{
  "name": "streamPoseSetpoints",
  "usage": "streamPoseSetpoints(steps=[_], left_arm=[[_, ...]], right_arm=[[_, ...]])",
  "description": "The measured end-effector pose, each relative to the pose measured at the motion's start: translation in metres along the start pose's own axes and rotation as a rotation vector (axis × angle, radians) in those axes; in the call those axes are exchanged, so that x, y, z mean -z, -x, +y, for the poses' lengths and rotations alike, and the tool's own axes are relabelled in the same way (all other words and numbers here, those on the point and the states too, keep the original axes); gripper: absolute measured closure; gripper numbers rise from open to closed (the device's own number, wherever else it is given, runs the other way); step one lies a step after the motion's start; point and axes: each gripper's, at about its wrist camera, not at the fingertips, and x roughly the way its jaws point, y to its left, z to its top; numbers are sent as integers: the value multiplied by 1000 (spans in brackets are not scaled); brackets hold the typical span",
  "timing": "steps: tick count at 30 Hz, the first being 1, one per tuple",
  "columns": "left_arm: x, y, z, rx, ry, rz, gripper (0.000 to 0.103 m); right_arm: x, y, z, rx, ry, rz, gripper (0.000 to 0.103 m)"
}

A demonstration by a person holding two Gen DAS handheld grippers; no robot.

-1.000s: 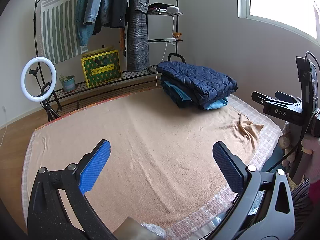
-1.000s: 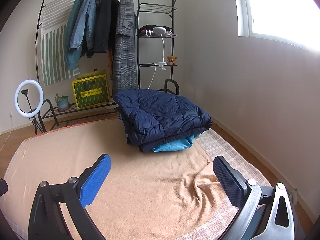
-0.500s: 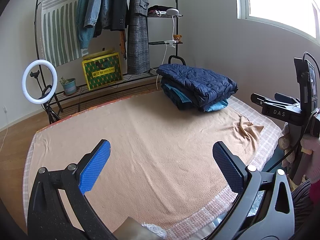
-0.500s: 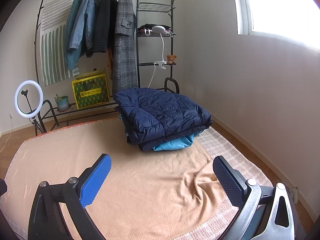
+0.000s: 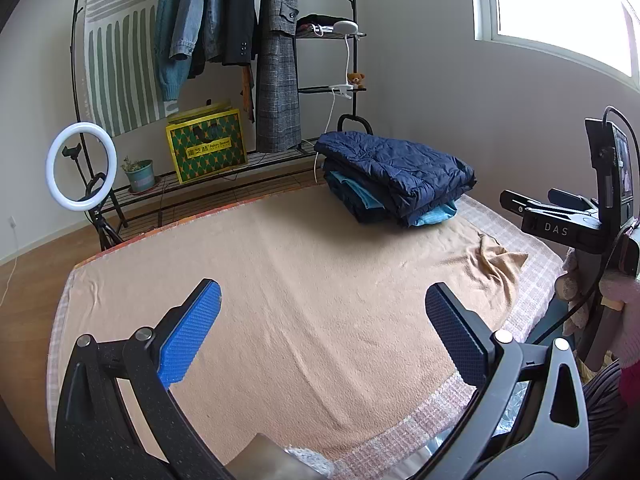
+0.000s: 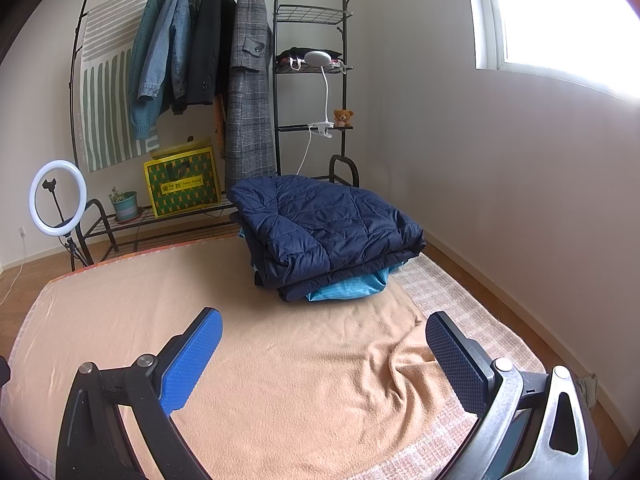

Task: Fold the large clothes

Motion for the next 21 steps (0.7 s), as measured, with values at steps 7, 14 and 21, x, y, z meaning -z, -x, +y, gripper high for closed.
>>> streamPoseSetpoints(steps=[7, 14, 21], left_arm=[[1, 0, 0, 0, 1, -3, 0], [-2, 1, 4, -6, 11, -9, 0], [-3, 0, 4, -7, 15, -9, 0]], right_arm=[[1, 0, 1, -3, 1, 2, 0], [1, -1, 1, -4, 2, 5, 0], [1, -1, 1, -4, 1, 5, 0]])
